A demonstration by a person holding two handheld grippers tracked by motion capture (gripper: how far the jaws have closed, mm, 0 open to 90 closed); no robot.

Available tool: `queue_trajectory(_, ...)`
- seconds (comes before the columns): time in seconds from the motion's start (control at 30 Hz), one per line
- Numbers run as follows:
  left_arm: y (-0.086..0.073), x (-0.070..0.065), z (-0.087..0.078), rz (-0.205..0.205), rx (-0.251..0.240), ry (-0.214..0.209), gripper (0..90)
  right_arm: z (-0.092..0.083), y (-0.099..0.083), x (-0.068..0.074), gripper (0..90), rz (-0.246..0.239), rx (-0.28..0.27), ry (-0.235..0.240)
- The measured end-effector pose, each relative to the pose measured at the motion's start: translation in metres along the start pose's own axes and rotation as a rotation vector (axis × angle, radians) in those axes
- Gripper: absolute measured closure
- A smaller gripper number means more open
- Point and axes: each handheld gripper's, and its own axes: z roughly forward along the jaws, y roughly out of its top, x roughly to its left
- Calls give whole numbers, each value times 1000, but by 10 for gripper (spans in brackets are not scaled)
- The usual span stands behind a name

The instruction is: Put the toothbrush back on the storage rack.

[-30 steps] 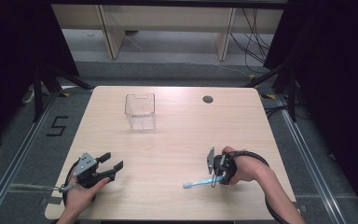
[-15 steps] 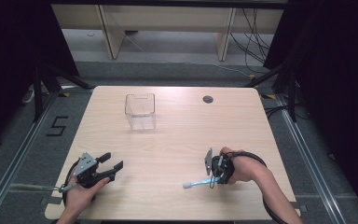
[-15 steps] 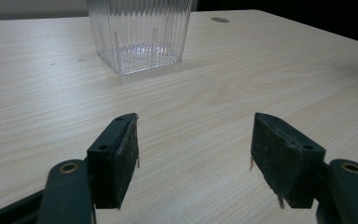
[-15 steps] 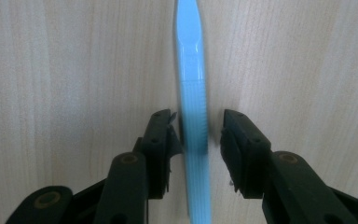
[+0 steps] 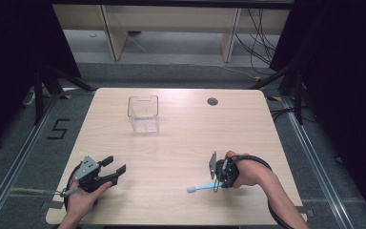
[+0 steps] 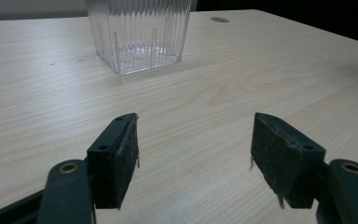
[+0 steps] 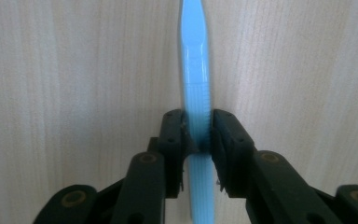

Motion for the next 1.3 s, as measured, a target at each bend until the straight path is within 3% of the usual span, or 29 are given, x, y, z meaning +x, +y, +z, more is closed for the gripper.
queue_trajectory(0.07, 0, 0, 0, 1, 0, 0, 316, 0, 2, 0, 784, -8, -1, 2)
queue_trajectory(0.13, 0, 0, 0, 1, 1, 0, 316, -1, 2, 3, 787, 35, 5, 12)
queue_trajectory(0.27, 0, 0, 0, 1, 0, -1, 316, 0, 2, 2, 789, 10, 0, 5)
queue_trajectory(0.37, 0, 0, 0, 1, 1, -1, 316, -3, 3, 6, 789, 58, -20, 11)
queue_trajectory(0.43, 0, 0, 0, 4, 2, -1, 316, -4, 3, 5, 789, 49, -19, 3)
queue_trajectory(0.47, 0, 0, 0, 4, 2, -1, 316, -6, 2, 2, 789, 1, -42, -14)
queue_trajectory(0.53, 0, 0, 0, 2, 2, -2, 316, -7, 2, 2, 789, -7, -51, -30)
queue_trajectory(0.57, 0, 0, 0, 1, 1, -2, 316, -9, 0, 4, 789, 37, -55, -37)
queue_trajectory(0.6, 0, 0, 0, 3, 3, -2, 316, -10, 0, 3, 789, 14, -62, -34)
queue_trajectory(0.7, 0, 0, 1, 3, -1, -6, 316, -14, -2, 7, 789, 49, -80, -50)
queue_trajectory(0.77, 0, 0, 1, 1, -5, -9, 316, -14, -4, 5, 789, 19, -113, -51)
queue_trajectory(0.8, 0, 0, 1, 1, -5, -10, 316, -15, -5, 6, 789, 36, -118, -60)
queue_trajectory(0.83, 0, 0, 1, 1, -5, -9, 316, -15, -5, 4, 789, 11, -134, -58)
queue_trajectory(0.87, 0, 0, 1, 1, -3, -7, 316, -16, -7, 7, 789, 53, -132, -62)
queue_trajectory(0.93, 0, 0, 1, 0, -4, -9, 316, -17, -8, 8, 789, 66, -149, -62)
queue_trajectory(1.07, 0, 0, 1, 2, 6, -4, 316, -17, -11, 7, 789, 33, -189, -67)
queue_trajectory(1.17, 0, -1, 1, 3, 8, -3, 317, -19, -13, 14, 790, 111, -204, -67)
queue_trajectory(1.3, 0, -1, 1, 4, 9, -3, 317, -19, -15, 14, 790, 89, -238, -80)
